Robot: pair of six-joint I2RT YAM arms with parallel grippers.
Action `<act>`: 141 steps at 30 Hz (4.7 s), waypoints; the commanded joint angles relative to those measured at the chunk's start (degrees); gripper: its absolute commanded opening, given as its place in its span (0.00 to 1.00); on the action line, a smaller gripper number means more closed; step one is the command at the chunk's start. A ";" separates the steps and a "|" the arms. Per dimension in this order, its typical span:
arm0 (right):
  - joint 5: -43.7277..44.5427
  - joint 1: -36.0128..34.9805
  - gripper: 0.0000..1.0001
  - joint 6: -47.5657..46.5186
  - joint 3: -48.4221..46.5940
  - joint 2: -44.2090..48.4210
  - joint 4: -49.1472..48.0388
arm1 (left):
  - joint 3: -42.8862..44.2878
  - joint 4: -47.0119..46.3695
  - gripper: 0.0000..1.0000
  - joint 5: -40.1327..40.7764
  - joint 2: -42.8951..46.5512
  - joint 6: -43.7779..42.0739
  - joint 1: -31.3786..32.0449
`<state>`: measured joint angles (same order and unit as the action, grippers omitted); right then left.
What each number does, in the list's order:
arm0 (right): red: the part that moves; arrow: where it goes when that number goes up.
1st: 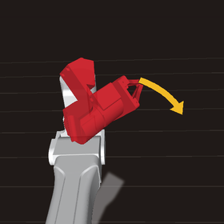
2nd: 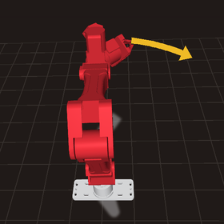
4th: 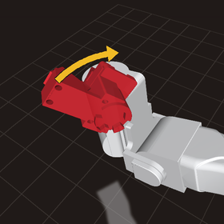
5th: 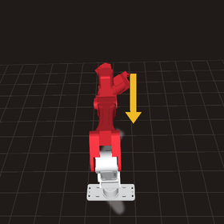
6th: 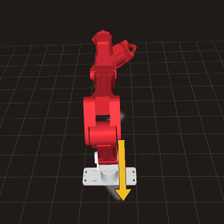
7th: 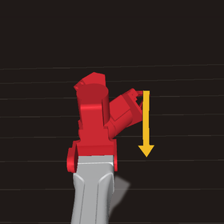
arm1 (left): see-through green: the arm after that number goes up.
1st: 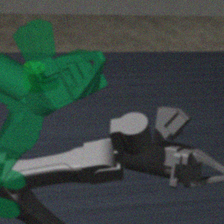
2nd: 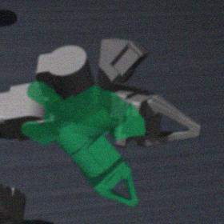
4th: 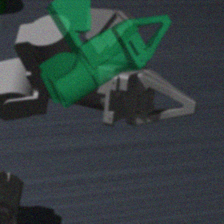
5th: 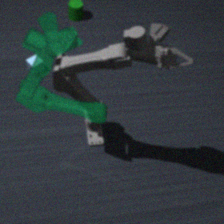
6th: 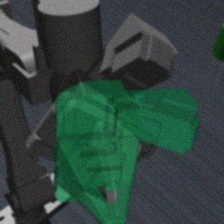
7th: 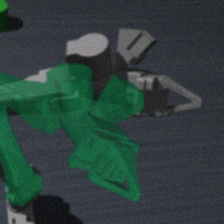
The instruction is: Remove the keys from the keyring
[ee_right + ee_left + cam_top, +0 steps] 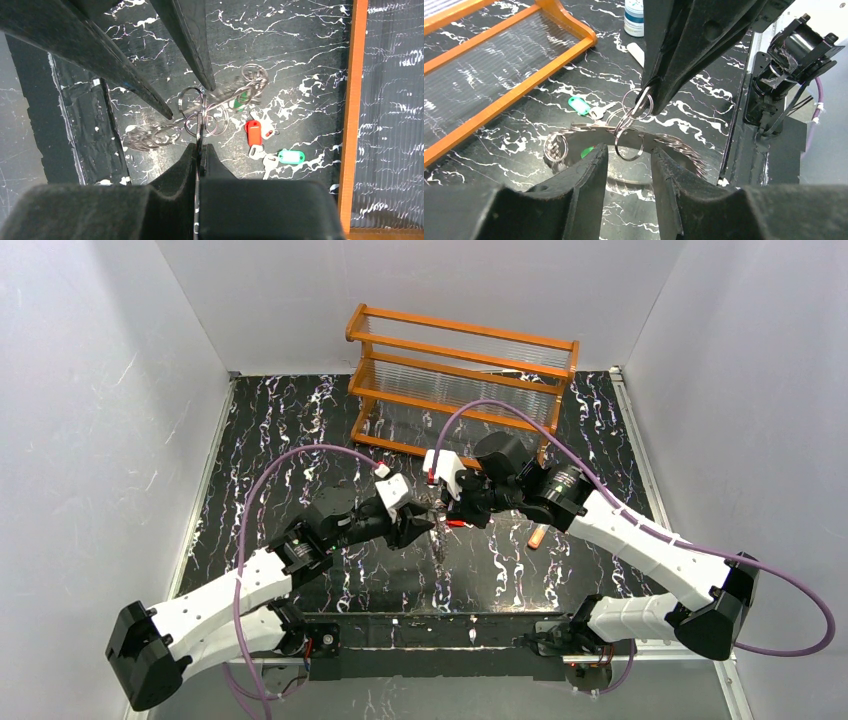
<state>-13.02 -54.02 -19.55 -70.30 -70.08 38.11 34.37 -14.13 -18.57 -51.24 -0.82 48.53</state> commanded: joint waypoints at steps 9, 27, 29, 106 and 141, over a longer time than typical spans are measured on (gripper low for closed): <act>0.20 0.05 0.01 -0.48 0.03 1.91 -3.07 | 0.01 -5.66 0.20 -6.09 -0.55 3.72 0.00; 3.98 -0.01 0.01 0.58 0.05 1.31 -3.24 | 0.35 -7.12 0.21 -9.63 3.12 5.20 0.02; 3.79 0.05 0.01 0.42 0.28 1.84 -3.17 | 0.73 -3.88 0.21 -2.27 4.65 3.93 0.00; 1.57 0.71 0.01 -3.52 0.78 3.38 -3.82 | 3.43 4.12 0.26 7.22 3.39 -3.81 4.24; -5.50 0.73 0.01 -6.79 0.25 4.20 -2.57 | 8.56 3.35 0.23 -22.11 -5.49 -7.83 -5.03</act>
<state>-16.67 -53.36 -25.78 -68.42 -67.85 37.45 40.86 -9.26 -37.28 -56.47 -8.93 43.81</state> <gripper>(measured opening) 0.053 0.252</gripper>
